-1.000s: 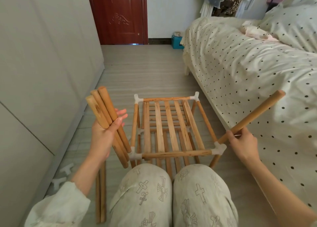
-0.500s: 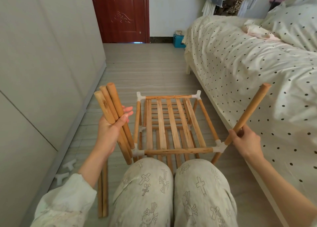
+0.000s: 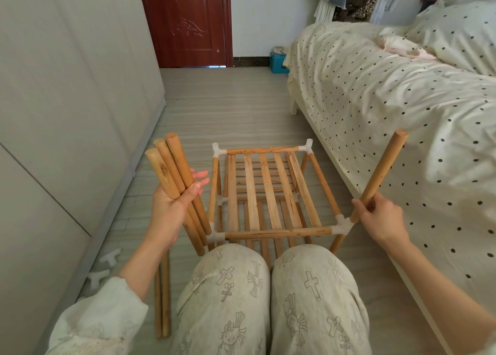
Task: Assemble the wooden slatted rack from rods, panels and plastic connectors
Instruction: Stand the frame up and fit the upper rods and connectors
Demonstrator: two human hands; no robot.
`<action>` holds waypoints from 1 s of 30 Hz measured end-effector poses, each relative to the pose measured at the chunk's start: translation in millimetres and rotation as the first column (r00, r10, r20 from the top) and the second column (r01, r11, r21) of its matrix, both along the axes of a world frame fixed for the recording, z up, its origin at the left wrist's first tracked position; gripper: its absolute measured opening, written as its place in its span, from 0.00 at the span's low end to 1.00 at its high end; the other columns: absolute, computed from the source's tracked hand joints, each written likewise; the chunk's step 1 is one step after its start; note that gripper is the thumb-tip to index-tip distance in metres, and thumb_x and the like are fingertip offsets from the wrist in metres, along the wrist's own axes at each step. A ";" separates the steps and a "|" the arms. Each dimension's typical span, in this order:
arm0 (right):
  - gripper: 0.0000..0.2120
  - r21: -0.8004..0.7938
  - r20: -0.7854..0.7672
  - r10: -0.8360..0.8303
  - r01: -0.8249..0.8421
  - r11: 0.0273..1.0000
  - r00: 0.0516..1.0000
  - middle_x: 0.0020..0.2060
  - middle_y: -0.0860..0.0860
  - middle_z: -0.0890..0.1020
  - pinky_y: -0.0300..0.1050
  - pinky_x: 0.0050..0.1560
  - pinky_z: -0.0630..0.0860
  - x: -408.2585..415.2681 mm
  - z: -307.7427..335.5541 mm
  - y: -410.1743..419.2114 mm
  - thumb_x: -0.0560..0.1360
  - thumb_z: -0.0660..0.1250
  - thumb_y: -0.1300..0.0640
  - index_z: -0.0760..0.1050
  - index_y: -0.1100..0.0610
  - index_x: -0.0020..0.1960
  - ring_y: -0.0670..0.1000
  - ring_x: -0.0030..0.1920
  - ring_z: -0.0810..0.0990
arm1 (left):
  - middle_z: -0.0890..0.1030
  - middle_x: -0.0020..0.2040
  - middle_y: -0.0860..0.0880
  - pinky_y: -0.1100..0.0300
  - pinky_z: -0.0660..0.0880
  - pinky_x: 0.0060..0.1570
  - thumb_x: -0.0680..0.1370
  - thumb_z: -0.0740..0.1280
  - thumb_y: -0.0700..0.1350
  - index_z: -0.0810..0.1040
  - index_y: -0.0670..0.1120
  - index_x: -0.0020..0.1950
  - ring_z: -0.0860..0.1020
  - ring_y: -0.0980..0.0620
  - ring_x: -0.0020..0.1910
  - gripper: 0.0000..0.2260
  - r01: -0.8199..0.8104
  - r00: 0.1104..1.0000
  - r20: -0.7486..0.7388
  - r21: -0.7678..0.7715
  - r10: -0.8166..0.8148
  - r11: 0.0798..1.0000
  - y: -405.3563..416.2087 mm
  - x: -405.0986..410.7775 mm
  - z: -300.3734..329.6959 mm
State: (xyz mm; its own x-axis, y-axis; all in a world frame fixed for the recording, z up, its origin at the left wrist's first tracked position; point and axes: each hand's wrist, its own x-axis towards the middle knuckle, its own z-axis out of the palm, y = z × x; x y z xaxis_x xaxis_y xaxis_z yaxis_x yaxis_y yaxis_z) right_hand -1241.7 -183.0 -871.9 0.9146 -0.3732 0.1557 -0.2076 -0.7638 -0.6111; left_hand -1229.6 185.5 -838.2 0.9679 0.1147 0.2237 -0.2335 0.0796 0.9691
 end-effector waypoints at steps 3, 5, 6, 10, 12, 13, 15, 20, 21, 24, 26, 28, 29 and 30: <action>0.10 0.015 0.001 -0.010 0.010 1.000 1.000 0.36 0.56 0.79 0.39 0.33 0.67 -1.3 3.9 0.6 0.78 0.64 0.55 0.73 0.62 0.43 0.44 0.34 0.73 | 0.83 0.53 0.50 0.42 0.71 0.63 0.76 0.65 0.35 0.80 0.52 0.51 0.80 0.46 0.57 0.12 -0.003 1.000 0.011 0.007 0.003 1.000 1.1 -2.1 -5.4; 0.10 0.034 -0.001 -0.005 0.005 0.999 1.000 0.34 0.53 0.78 0.40 0.35 0.67 -2.3 5.4 0.2 0.78 0.65 0.55 0.73 0.62 0.44 0.45 0.35 0.74 | 0.83 0.54 0.48 0.42 0.71 0.63 0.75 0.68 0.40 0.82 0.56 0.49 0.79 0.46 0.58 0.11 -0.012 1.000 0.004 0.021 0.012 1.000 1.6 -4.5 -9.1; 0.10 0.046 -0.002 -0.004 0.005 0.999 1.000 0.34 0.52 0.78 0.41 0.36 0.67 -2.1 6.1 -0.5 0.77 0.65 0.55 0.73 0.62 0.44 0.46 0.36 0.75 | 0.83 0.54 0.48 0.42 0.71 0.63 0.74 0.68 0.42 0.82 0.59 0.48 0.79 0.46 0.58 0.11 -0.011 1.000 0.006 0.037 0.010 0.999 1.3 -4.9 -10.5; 0.06 0.045 -0.087 0.054 -0.050 0.998 0.995 0.34 0.49 0.78 0.40 0.40 0.69 0.3 9.2 -1.7 0.77 0.65 0.57 0.75 0.60 0.46 0.48 0.37 0.75 | 0.83 0.53 0.51 0.42 0.70 0.63 0.77 0.66 0.37 0.81 0.57 0.49 0.79 0.49 0.59 0.14 0.039 0.999 -0.023 0.088 -0.037 0.995 -3.1 -4.2 -16.0; 0.04 0.052 -0.154 0.106 -0.100 0.994 0.982 0.39 0.51 0.79 0.41 0.48 0.70 3.6 8.8 -0.7 0.77 0.64 0.58 0.76 0.58 0.50 0.50 0.41 0.76 | 0.83 0.53 0.52 0.42 0.70 0.64 0.76 0.65 0.37 0.82 0.58 0.49 0.79 0.49 0.59 0.15 0.056 0.998 -0.037 0.096 -0.052 0.994 -3.0 -3.2 -15.7; 0.05 0.053 -0.176 0.114 -0.106 0.993 0.978 0.41 0.52 0.79 0.41 0.49 0.70 5.4 7.6 -0.7 0.78 0.64 0.59 0.76 0.58 0.51 0.51 0.43 0.76 | 0.83 0.53 0.52 0.42 0.70 0.64 0.76 0.66 0.39 0.82 0.60 0.48 0.78 0.49 0.59 0.15 0.060 0.997 -0.044 0.101 -0.056 0.993 -2.2 -2.5 -15.0; 0.05 0.058 -0.173 0.092 -0.083 0.995 0.981 0.42 0.52 0.79 0.42 0.48 0.70 7.2 4.2 -4.0 0.77 0.65 0.58 0.76 0.59 0.51 0.51 0.44 0.76 | 0.83 0.53 0.53 0.42 0.70 0.64 0.75 0.65 0.40 0.82 0.62 0.47 0.78 0.49 0.60 0.15 0.070 0.997 -0.051 0.111 -0.065 0.991 -0.5 -0.4 -14.6; 0.06 0.137 -0.081 0.046 -0.034 0.990 0.996 0.38 0.51 0.80 0.41 0.43 0.71 2.5 -10.6 -9.5 0.75 0.69 0.55 0.76 0.58 0.46 0.50 0.42 0.78 | 0.84 0.51 0.53 0.42 0.71 0.63 0.77 0.64 0.35 0.79 0.53 0.51 0.79 0.49 0.58 0.13 0.045 0.999 -0.034 0.106 -0.042 0.993 -1.1 5.3 -25.4; 0.06 0.152 -0.067 0.033 -0.023 0.988 0.997 0.38 0.51 0.81 0.41 0.43 0.71 1.9 -14.1 -8.7 0.74 0.69 0.55 0.76 0.58 0.47 0.50 0.42 0.78 | 0.84 0.51 0.53 0.42 0.71 0.63 0.77 0.64 0.35 0.80 0.55 0.50 0.79 0.49 0.58 0.14 0.036 0.999 -0.031 0.109 -0.033 0.993 -0.9 6.3 -26.4; 0.08 0.164 -0.036 0.003 0.003 0.986 0.999 0.39 0.51 0.81 0.43 0.45 0.72 3.1 -19.4 -6.8 0.74 0.69 0.54 0.77 0.58 0.48 0.50 0.43 0.78 | 0.84 0.50 0.53 0.41 0.71 0.63 0.77 0.64 0.35 0.80 0.56 0.49 0.79 0.48 0.58 0.15 0.034 0.999 -0.017 0.124 -0.032 0.992 0.0 8.0 -26.2; 0.08 0.146 -0.022 -0.006 0.009 0.989 1.000 0.39 0.51 0.81 0.44 0.47 0.72 2.9 -20.2 -5.3 0.75 0.69 0.54 0.77 0.58 0.48 0.50 0.44 0.77 | 0.84 0.50 0.53 0.41 0.71 0.63 0.77 0.64 0.35 0.80 0.56 0.49 0.79 0.48 0.57 0.15 0.036 0.999 -0.025 0.124 -0.033 0.992 0.3 7.9 -27.0; 0.08 0.124 -0.013 -0.023 0.025 0.992 1.000 0.40 0.52 0.81 0.45 0.47 0.73 1.7 -21.6 -3.3 0.75 0.68 0.54 0.76 0.59 0.49 0.51 0.44 0.77 | 0.83 0.52 0.50 0.42 0.71 0.63 0.77 0.64 0.36 0.82 0.60 0.47 0.79 0.48 0.59 0.18 0.031 0.999 -0.029 0.131 -0.028 0.991 -0.1 6.4 -26.4; 0.08 0.114 -0.008 -0.028 0.029 0.993 1.000 0.40 0.53 0.81 0.47 0.47 0.75 1.3 -22.8 -1.2 0.76 0.67 0.55 0.75 0.60 0.49 0.52 0.44 0.77 | 0.83 0.54 0.49 0.42 0.70 0.63 0.78 0.64 0.36 0.82 0.62 0.47 0.78 0.48 0.59 0.19 0.032 0.999 -0.027 0.133 -0.029 0.991 -0.8 5.1 -24.8; 0.08 0.105 -0.006 -0.030 0.031 0.994 1.000 0.39 0.53 0.81 0.49 0.49 0.76 1.0 -23.1 0.9 0.76 0.66 0.55 0.74 0.60 0.50 0.53 0.44 0.78 | 0.82 0.55 0.47 0.43 0.70 0.64 0.78 0.64 0.36 0.82 0.62 0.46 0.78 0.48 0.60 0.19 0.030 0.999 -0.027 0.129 -0.026 0.991 -1.6 3.8 -23.4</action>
